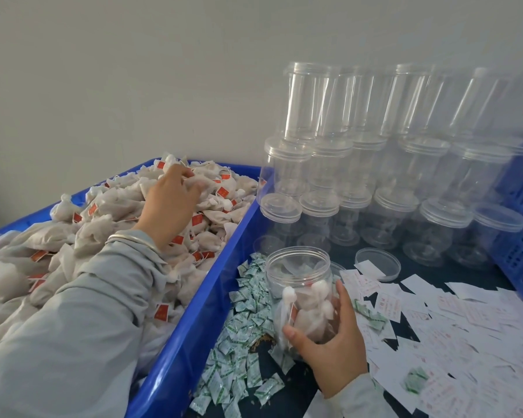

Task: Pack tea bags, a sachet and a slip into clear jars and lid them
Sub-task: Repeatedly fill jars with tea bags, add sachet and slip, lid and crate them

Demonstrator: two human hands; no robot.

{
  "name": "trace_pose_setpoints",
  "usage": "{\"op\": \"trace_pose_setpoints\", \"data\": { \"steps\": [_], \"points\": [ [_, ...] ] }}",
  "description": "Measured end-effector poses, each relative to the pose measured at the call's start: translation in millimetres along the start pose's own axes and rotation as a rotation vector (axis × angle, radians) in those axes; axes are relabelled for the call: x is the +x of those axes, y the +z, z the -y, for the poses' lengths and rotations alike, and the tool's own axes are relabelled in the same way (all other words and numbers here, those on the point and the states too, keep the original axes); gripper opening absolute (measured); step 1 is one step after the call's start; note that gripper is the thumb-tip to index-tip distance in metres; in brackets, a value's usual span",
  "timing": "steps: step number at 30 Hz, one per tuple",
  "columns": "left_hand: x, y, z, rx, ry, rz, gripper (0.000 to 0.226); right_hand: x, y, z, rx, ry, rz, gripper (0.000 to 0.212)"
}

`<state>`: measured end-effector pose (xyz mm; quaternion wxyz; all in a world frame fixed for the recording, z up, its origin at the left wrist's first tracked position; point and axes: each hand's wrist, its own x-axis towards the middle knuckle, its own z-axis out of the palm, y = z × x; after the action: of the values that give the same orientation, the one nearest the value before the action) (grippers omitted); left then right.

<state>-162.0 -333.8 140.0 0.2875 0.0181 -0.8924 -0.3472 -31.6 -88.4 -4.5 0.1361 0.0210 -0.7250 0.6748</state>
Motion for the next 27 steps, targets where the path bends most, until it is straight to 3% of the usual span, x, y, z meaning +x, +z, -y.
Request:
{"op": "trace_pose_setpoints", "data": {
  "steps": [4,8,12,16,19,24,27],
  "points": [
    [-2.2,1.1,-2.5,-0.021,0.082,-0.013,0.02,2.1,-1.0,-1.3,-0.085,0.014,-0.007,0.12],
    [0.3,-1.8,-4.8,-0.099,-0.01,-0.035,0.011,2.6,-3.0,0.9,-0.17,-0.018,-0.007,0.099],
    [1.0,-3.7,-9.3,-0.41,-0.135,0.036,0.004,2.2,-1.3,-1.9,-0.16,-0.032,0.001,0.089],
    [-8.8,-4.2,-20.2,-0.724,-0.074,0.348,0.012,1.1,2.1,-3.2,-0.119,-0.027,0.01,0.097],
    [-19.4,-0.2,-29.4,-0.748,0.035,0.586,0.019,1.8,2.3,-2.4,-0.111,0.002,0.008,0.104],
    [-36.8,4.7,-47.7,-0.858,0.109,0.823,0.025,0.8,2.6,-8.1,-0.157,-0.033,0.002,0.097],
    [-49.2,8.5,-57.3,-0.807,0.129,0.977,0.024,1.3,3.8,-8.9,-0.198,-0.054,-0.005,0.097]
  ]
}}
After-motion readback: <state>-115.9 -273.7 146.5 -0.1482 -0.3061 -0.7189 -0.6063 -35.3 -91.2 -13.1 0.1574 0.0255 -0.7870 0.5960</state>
